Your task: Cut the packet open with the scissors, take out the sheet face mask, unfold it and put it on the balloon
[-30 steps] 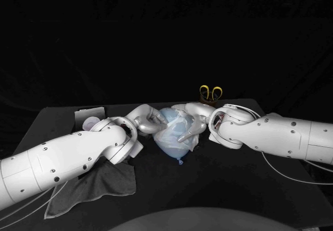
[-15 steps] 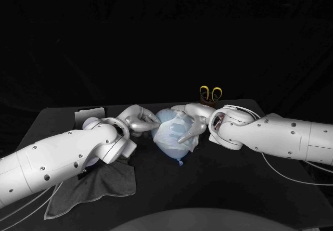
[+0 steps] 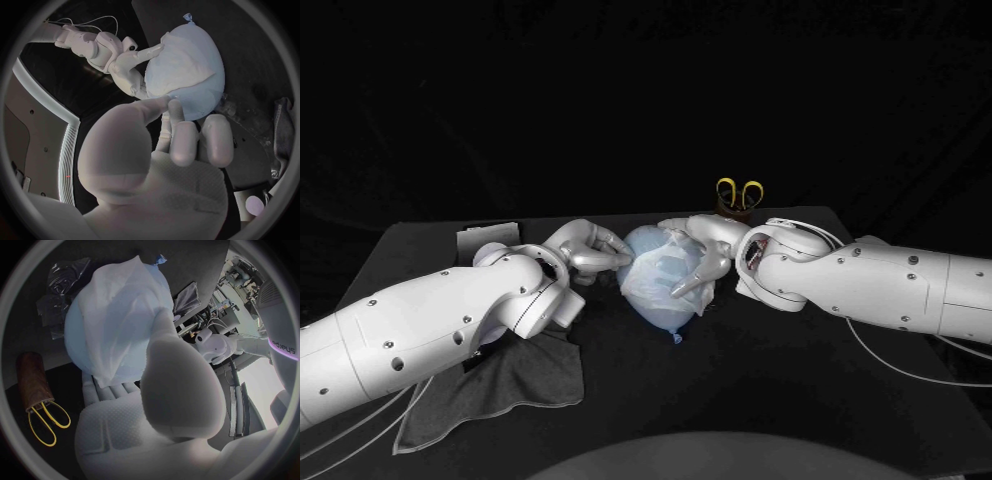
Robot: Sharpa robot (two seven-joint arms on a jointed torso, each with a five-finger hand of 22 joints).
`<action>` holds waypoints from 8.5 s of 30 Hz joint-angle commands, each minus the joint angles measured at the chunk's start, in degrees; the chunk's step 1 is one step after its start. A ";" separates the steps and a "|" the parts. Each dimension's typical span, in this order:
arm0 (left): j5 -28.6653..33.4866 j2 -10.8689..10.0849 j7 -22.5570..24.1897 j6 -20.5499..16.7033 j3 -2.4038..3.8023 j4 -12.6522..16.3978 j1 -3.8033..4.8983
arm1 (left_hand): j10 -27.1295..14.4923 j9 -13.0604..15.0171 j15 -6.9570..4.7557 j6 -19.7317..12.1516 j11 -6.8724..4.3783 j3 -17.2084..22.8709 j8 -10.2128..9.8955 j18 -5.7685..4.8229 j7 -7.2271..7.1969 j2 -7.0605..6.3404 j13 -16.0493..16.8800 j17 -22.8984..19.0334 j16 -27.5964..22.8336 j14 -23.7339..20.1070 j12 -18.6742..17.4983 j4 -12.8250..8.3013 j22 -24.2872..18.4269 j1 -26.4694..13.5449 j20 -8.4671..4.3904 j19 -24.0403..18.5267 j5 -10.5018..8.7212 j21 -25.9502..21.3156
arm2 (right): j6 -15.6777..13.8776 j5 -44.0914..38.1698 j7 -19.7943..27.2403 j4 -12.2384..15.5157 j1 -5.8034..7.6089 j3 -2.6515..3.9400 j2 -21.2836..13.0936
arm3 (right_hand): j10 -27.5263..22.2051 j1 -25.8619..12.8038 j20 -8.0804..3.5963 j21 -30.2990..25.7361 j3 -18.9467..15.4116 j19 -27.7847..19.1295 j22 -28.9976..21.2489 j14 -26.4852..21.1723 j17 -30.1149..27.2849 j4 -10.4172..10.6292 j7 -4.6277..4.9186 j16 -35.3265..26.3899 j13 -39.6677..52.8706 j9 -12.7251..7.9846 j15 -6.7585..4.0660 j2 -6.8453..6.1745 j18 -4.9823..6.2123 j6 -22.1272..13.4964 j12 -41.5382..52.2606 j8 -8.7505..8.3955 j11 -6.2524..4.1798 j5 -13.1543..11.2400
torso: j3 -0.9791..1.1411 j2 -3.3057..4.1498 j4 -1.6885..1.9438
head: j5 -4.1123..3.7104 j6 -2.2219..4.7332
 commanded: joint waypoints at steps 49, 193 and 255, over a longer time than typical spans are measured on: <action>-3.56 1.56 0.14 7.84 0.00 -1.06 0.10 | -2.62 1.57 1.71 -4.61 2.20 -15.81 -9.50 0.25 2.25 -0.84 -2.92 8.59 2.50 -0.30 0.54 3.23 -3.44 2.37 1.61 -2.61 -0.19 -2.62 | 3.40 -0.71 -1.49 0.02 -0.80 -0.54 0.10 | 0.34 -0.09 0.04 0.17 0.41 0.49 0.08 0.13 -0.07 0.01 8.70 0.00 0.05 0.03 0.08 0.55 0.69 0.46 0.21 0.40 0.02 -0.04 | 0.04 0.01 -0.07 | -0.24 0.17; 28.98 0.63 2.25 6.75 1.87 -6.27 1.55 | -1.43 8.18 -0.17 -0.45 0.07 -6.61 -1.23 0.59 -0.18 3.11 -5.81 0.66 2.15 -0.44 0.79 -0.22 -4.30 0.44 0.09 -3.72 -0.27 -3.41 | 3.40 -1.47 -2.08 0.04 -1.37 -0.63 -0.17 | 0.22 0.22 0.04 0.17 0.78 0.58 0.00 -0.12 -0.25 0.00 8.69 -0.16 0.03 0.22 0.10 0.61 0.67 1.12 0.20 0.62 0.02 -0.03 | 0.01 -0.02 0.02 | -0.19 0.33; 28.21 -1.55 0.56 11.60 1.73 -5.57 1.77 | -2.16 8.99 -0.24 -2.53 0.02 -7.32 -0.67 0.93 -0.30 1.97 -5.79 2.50 2.52 -0.19 1.12 -0.76 -5.76 -1.52 0.03 -4.79 -0.28 -4.41 | -11.69 28.06 16.14 5.73 0.28 -0.14 -5.21 | -5.70 -6.70 0.10 -1.04 -5.55 -3.03 -2.25 -8.23 -2.65 0.06 7.14 -2.71 -0.28 -4.28 1.27 -0.54 -0.45 -9.97 -1.46 -2.93 1.24 0.00 | -0.02 0.00 0.05 | -0.18 1.80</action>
